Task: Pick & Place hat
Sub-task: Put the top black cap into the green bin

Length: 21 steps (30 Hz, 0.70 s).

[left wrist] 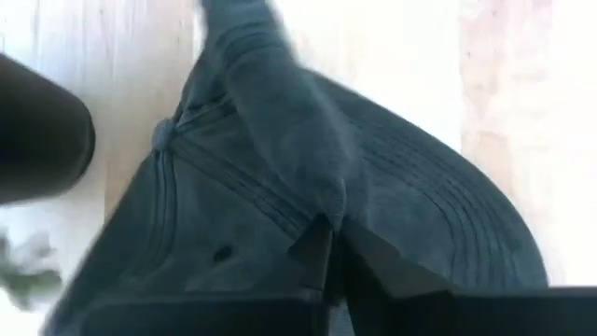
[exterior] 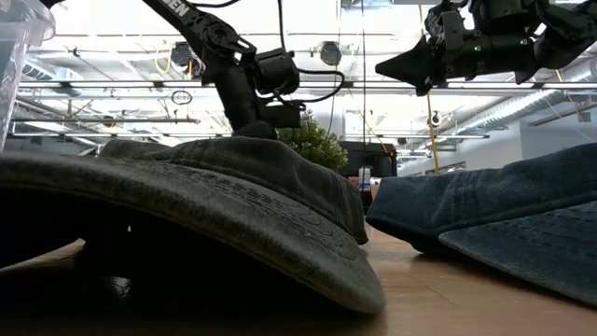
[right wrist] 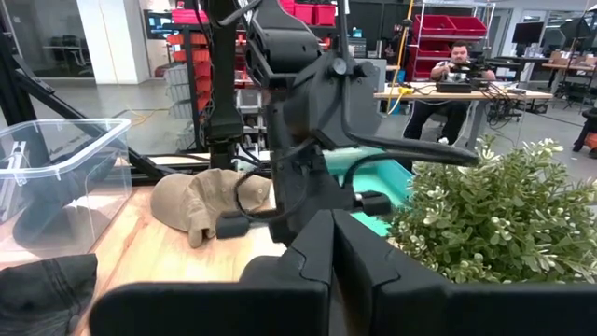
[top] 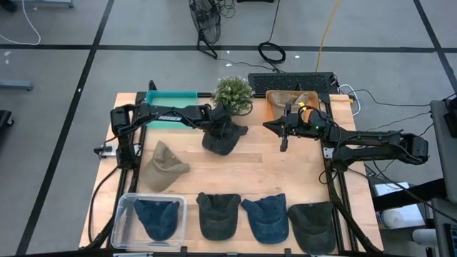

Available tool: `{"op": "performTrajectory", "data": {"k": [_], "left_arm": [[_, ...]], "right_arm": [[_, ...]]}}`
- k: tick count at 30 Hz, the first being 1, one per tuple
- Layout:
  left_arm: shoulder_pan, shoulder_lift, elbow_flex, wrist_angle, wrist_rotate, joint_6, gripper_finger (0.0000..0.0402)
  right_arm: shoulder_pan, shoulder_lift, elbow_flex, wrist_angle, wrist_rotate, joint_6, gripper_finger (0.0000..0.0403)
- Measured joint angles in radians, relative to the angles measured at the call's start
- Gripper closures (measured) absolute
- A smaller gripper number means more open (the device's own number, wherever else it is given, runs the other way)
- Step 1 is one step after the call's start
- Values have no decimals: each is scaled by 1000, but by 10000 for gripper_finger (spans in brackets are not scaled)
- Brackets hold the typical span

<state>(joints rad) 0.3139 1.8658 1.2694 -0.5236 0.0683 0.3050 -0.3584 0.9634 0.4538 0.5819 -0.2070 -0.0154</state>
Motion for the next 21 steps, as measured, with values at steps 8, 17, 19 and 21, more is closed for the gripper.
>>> {"op": "performTrajectory", "data": {"k": [8, 17, 19, 21], "left_arm": [[-64, -201, -1, -157, -28, -19, 393], [-86, -485, -1, -430, -257, -57, 393], [-66, -542, -1, -453, -291, -74, 394], [-42, -588, -1, -476, -322, -80, 387]], "right_arm": [[0, 0, 0, -7, 0, 0, 403], [0, 0, 0, -11, 0, 4, 403], [0, 0, 0, -11, 0, 8, 403], [0, 0, 0, -11, 0, 11, 403]]}}
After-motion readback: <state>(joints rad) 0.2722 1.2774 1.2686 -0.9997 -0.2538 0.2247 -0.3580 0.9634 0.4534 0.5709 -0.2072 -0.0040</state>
